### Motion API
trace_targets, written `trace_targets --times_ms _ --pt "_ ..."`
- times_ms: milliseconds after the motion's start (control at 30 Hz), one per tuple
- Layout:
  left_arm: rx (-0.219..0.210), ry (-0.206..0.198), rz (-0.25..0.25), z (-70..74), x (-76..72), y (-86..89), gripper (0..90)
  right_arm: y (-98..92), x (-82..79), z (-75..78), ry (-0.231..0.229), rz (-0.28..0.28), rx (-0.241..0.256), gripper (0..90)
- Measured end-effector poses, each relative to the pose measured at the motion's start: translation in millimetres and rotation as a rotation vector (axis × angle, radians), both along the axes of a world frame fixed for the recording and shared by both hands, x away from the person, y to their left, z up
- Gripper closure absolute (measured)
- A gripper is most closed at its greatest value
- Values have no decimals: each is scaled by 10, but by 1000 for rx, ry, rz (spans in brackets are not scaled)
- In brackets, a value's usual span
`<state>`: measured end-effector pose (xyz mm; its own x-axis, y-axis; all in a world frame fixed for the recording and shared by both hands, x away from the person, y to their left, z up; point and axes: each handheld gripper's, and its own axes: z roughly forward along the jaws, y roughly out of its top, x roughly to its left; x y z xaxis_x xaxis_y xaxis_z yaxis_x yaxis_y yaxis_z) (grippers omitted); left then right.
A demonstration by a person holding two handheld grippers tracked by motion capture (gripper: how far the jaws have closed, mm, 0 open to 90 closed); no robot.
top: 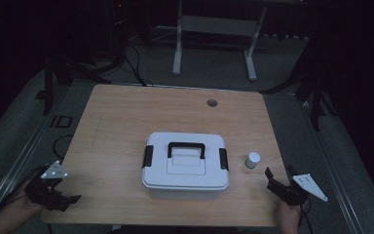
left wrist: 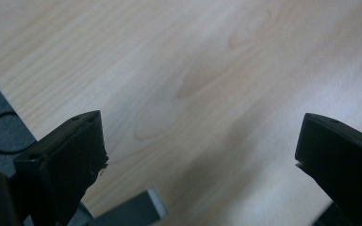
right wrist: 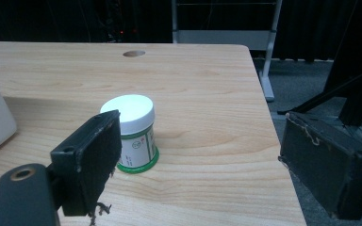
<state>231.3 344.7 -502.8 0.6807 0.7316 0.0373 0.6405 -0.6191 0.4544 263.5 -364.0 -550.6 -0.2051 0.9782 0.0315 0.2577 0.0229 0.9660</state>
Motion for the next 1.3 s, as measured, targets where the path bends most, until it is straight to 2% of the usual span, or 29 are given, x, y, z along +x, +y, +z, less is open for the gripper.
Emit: trace_targets --times_ms 33,167,300,433,500,633,733,800,933,1067,1167,1300 --pt "37 36 -29 15 16 -32 20 1 0 0 0 0 -1 128" --pt "89 110 -71 48 51 -90 20 0 -1 1 1 2 2 127" --pt "141 158 -122 82 78 -159 20 4 0 1 3 2 -1 127" --pt "173 203 -142 115 118 -197 20 1 1 1 4 6 3 127" --pt "206 226 -154 116 133 -215 20 1 1 1 5 7 3 127" --pt "255 299 -181 115 143 -257 21 3 2 1 8 11 4 127" --pt "285 328 -184 134 160 -281 21 6 5 0 10 16 3 127" --pt "286 327 -185 145 163 -287 21 8 5 0 12 14 1 127" --pt "266 320 -201 270 191 -350 23 10 7 -2 17 23 5 127" --pt "288 331 -225 343 222 -442 23 18 11 -3 22 27 2 127" --pt "279 338 -230 421 259 -496 23 15 11 -4 22 29 3 127" --pt "293 341 -251 528 306 -563 24 10 13 -5 22 35 6 127"
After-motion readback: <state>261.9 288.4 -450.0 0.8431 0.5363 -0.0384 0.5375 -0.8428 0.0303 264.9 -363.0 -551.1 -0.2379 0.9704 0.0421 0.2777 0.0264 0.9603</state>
